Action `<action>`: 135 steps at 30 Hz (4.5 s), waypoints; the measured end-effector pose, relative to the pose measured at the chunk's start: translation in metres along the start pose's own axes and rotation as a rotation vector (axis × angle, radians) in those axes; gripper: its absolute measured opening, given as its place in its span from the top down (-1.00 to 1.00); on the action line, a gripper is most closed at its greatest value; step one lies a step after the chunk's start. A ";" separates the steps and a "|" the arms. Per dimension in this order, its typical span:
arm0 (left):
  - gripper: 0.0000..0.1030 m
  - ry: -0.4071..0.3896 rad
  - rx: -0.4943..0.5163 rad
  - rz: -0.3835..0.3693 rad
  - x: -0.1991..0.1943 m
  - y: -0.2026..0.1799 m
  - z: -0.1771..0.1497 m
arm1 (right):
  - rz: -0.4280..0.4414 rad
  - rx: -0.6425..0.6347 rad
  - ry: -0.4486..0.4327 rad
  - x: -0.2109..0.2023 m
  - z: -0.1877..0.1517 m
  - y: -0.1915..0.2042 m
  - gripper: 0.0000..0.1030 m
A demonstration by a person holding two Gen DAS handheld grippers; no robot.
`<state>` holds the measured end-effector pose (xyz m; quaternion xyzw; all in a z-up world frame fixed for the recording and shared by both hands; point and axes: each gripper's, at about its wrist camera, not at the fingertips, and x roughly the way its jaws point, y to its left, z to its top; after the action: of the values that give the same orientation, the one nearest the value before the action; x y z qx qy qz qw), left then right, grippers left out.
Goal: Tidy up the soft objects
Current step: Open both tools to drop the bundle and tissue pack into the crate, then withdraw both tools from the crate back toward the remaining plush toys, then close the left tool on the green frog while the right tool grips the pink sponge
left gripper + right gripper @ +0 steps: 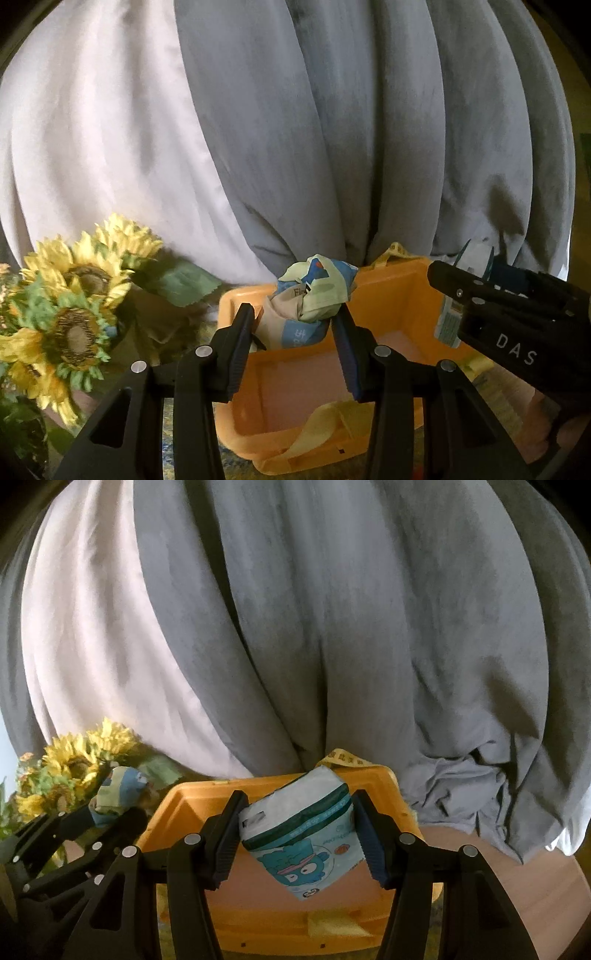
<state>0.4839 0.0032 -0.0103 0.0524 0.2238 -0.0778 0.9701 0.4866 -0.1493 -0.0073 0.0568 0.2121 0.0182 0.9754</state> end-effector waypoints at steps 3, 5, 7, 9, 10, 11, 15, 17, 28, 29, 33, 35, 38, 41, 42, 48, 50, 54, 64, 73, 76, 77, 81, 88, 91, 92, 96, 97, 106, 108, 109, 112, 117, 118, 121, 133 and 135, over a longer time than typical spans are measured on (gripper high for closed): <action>0.12 0.026 -0.001 -0.004 0.016 0.001 -0.001 | -0.006 0.003 0.029 0.013 -0.001 -0.004 -0.15; -0.09 0.039 -0.003 -0.010 0.022 0.001 -0.002 | -0.010 0.005 0.046 0.021 -0.002 -0.005 -0.17; -0.32 0.046 -0.011 -0.016 0.027 0.002 -0.002 | -0.007 0.011 0.057 0.027 -0.002 -0.007 -0.22; -0.39 0.046 -0.012 -0.014 0.028 0.002 -0.003 | -0.011 0.008 0.066 0.032 -0.003 -0.008 -0.33; -0.45 0.049 -0.010 -0.013 0.028 0.002 -0.003 | -0.022 0.007 0.066 0.032 -0.003 -0.009 -0.45; -0.46 0.051 -0.010 -0.011 0.027 0.003 -0.003 | -0.030 0.006 0.062 0.032 -0.003 -0.010 -0.48; -0.69 0.041 -0.021 -0.003 0.019 0.004 -0.004 | -0.060 -0.014 0.056 0.026 -0.002 -0.010 -0.59; -0.72 0.033 -0.031 -0.003 0.012 0.005 -0.003 | -0.066 -0.012 0.054 0.020 -0.001 -0.011 -0.66; -0.87 -0.046 -0.101 0.054 -0.038 0.018 0.001 | -0.090 -0.014 0.026 -0.020 -0.003 -0.010 -0.67; -0.91 -0.052 -0.104 0.056 -0.042 0.019 0.001 | -0.091 -0.018 0.022 -0.025 -0.004 -0.009 -0.68; -0.92 -0.082 -0.099 0.066 -0.065 0.018 -0.002 | -0.098 -0.026 0.008 -0.044 -0.008 -0.005 -0.70; -0.96 -0.095 -0.095 0.071 -0.076 0.017 -0.004 | -0.100 -0.029 -0.005 -0.056 -0.010 -0.004 -0.70; -0.97 -0.117 -0.084 0.081 -0.094 0.016 -0.007 | -0.121 -0.030 -0.037 -0.075 -0.014 -0.002 -0.70; -0.97 -0.131 -0.072 0.080 -0.110 0.014 -0.011 | -0.139 -0.034 -0.054 -0.094 -0.018 -0.002 -0.70; -0.97 -0.135 -0.068 0.077 -0.116 0.013 -0.013 | -0.144 -0.032 -0.057 -0.099 -0.019 -0.002 -0.70; -0.97 -0.147 -0.047 0.079 -0.144 0.008 -0.025 | -0.163 -0.018 -0.075 -0.128 -0.029 -0.004 -0.70; -0.97 -0.146 -0.041 0.078 -0.152 0.007 -0.029 | -0.163 -0.014 -0.072 -0.135 -0.034 -0.004 -0.70; -0.97 -0.133 -0.041 0.069 -0.165 0.006 -0.037 | -0.158 -0.002 -0.065 -0.149 -0.043 -0.003 -0.70; -0.97 -0.111 -0.023 0.050 -0.193 0.002 -0.055 | -0.159 0.028 -0.048 -0.179 -0.063 0.000 -0.70; -0.97 -0.099 0.023 0.021 -0.204 0.002 -0.073 | -0.183 0.055 -0.014 -0.194 -0.084 0.003 -0.70; -0.97 -0.089 0.047 0.010 -0.204 0.002 -0.082 | -0.192 0.072 0.006 -0.197 -0.094 0.004 -0.70; -0.97 -0.084 0.051 0.002 -0.204 0.003 -0.084 | -0.197 0.073 0.013 -0.197 -0.097 0.005 -0.70; -0.97 -0.068 0.071 -0.042 -0.207 0.005 -0.095 | -0.214 0.075 0.026 -0.202 -0.108 0.009 -0.70; -0.97 -0.054 0.137 -0.091 -0.211 0.007 -0.115 | -0.248 0.073 0.046 -0.215 -0.129 0.018 -0.70; -0.96 -0.037 0.153 -0.105 -0.211 0.008 -0.125 | -0.265 0.068 0.060 -0.218 -0.138 0.023 -0.70; -0.96 -0.028 0.162 -0.113 -0.210 0.008 -0.129 | -0.268 0.066 0.068 -0.218 -0.142 0.024 -0.70; -0.96 -0.005 0.196 -0.138 -0.208 0.007 -0.142 | -0.277 0.065 0.093 -0.219 -0.154 0.028 -0.70; -0.96 -0.001 0.205 -0.143 -0.208 0.007 -0.145 | -0.278 0.064 0.100 -0.219 -0.157 0.029 -0.70; -0.93 0.040 0.288 -0.202 -0.198 0.001 -0.171 | -0.282 0.058 0.188 -0.211 -0.186 0.032 -0.70; -0.92 0.050 0.304 -0.214 -0.194 0.000 -0.177 | -0.282 0.057 0.203 -0.209 -0.191 0.032 -0.70; -0.92 0.058 0.312 -0.223 -0.192 0.000 -0.180 | -0.283 0.058 0.210 -0.208 -0.194 0.032 -0.70; -0.89 0.078 0.331 -0.239 -0.186 -0.002 -0.187 | -0.280 0.059 0.232 -0.204 -0.201 0.034 -0.70; -0.86 0.104 0.369 -0.266 -0.175 -0.006 -0.198 | -0.276 0.066 0.275 -0.196 -0.215 0.034 -0.70; -0.85 0.106 0.377 -0.270 -0.174 -0.007 -0.200 | -0.275 0.071 0.288 -0.193 -0.218 0.033 -0.70; -0.79 0.114 0.410 -0.291 -0.168 -0.012 -0.206 | -0.271 0.087 0.325 -0.186 -0.228 0.030 -0.70; -0.70 0.158 0.494 -0.379 -0.138 -0.025 -0.223 | -0.257 0.098 0.395 -0.163 -0.253 0.027 -0.67; -0.69 0.173 0.497 -0.391 -0.134 -0.028 -0.225 | -0.255 0.095 0.395 -0.160 -0.254 0.025 -0.67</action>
<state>0.2645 0.0239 -0.1546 0.2499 0.2852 -0.3101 0.8718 0.2348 -0.1074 -0.1682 0.0708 0.4048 -0.1044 0.9056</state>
